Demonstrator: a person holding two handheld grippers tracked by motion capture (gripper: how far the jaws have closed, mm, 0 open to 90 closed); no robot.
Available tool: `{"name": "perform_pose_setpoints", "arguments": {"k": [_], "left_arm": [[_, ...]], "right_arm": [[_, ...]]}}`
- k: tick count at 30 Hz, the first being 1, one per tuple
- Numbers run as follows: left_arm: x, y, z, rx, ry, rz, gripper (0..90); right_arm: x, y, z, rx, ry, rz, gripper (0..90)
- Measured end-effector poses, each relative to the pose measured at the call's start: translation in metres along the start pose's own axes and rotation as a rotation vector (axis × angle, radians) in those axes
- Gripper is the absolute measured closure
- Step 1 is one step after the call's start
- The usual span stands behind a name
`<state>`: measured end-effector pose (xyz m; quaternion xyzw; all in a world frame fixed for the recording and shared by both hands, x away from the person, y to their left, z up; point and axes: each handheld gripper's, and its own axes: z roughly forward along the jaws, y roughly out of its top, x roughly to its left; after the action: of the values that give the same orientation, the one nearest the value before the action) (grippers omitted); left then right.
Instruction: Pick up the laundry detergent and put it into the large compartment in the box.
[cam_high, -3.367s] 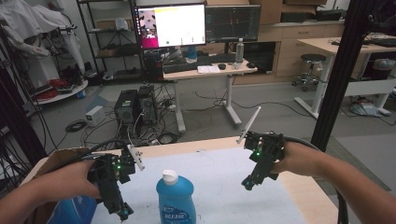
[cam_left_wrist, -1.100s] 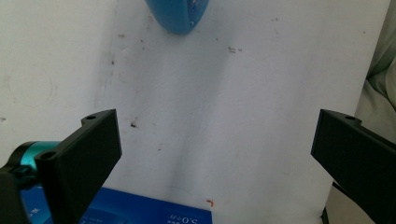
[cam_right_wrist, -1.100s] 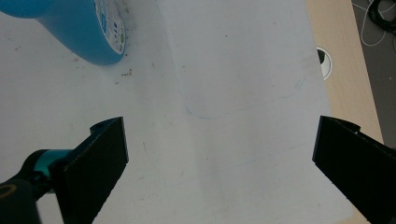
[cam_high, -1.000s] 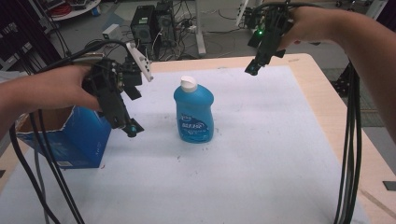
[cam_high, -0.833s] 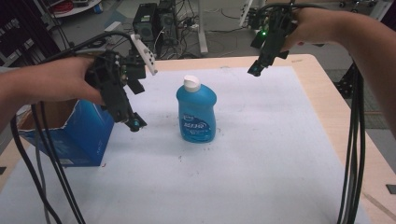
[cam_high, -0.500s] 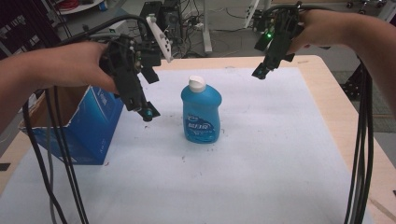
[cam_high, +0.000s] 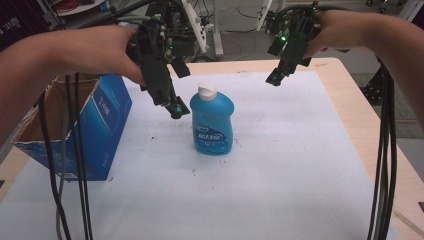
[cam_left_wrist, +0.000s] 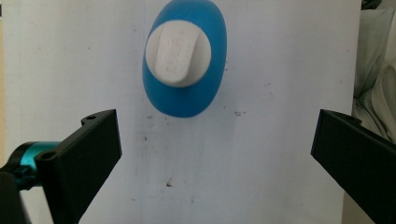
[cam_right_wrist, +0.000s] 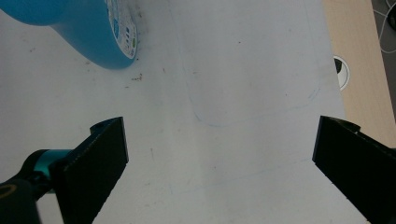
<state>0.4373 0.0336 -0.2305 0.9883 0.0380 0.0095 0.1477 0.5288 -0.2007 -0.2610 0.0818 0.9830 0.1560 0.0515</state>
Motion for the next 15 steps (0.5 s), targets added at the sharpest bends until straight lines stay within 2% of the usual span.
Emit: {"name": "perform_pose_setpoints", "arguments": {"k": [11, 15], "left_arm": [[0.014, 0.017, 0.010, -0.004, -0.025, 0.040, 1.6], [0.019, 0.021, 0.016, -0.006, -0.028, 0.042, 1.7]], "right_arm": [[0.000, 0.000, 0.002, 0.004, 0.007, -0.009, 2.5], [-0.002, -0.001, 0.002, 0.000, 0.007, -0.003, 2.5]]}}
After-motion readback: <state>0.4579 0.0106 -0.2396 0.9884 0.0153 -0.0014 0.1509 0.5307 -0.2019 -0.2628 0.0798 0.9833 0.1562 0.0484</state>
